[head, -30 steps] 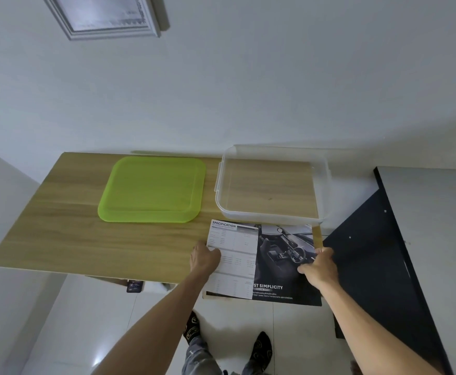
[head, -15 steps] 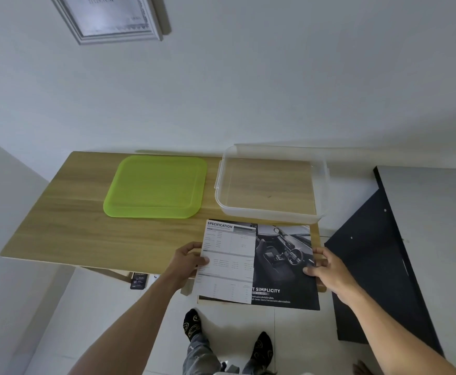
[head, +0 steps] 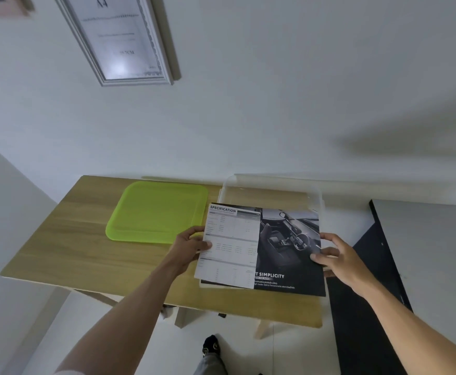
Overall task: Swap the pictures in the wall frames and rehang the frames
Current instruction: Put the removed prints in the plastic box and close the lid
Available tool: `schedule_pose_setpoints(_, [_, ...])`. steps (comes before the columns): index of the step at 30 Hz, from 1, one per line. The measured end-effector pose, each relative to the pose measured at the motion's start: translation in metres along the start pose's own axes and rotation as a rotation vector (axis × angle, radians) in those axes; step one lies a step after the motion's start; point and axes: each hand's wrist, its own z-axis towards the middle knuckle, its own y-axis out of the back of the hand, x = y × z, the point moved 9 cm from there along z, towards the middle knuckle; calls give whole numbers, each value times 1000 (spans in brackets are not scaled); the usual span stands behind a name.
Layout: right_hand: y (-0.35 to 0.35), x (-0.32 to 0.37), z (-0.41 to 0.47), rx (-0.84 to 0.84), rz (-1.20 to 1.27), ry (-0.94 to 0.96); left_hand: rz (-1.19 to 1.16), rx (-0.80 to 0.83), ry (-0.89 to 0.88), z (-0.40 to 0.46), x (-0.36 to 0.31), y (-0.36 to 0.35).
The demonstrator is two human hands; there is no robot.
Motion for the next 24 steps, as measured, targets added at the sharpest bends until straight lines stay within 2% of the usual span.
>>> schedule_pose_setpoints(11, [57,69,84,-333,-247,106,93,-84,-133,91,-82,-62])
schedule_pose_setpoints(18, [49,65,139,-327,-396,8,249,-196,-145,145,-83,-71])
schedule_pose_setpoints(24, [23,47,164,-241,-763,-143,653,-193,-103,164,-54,-85])
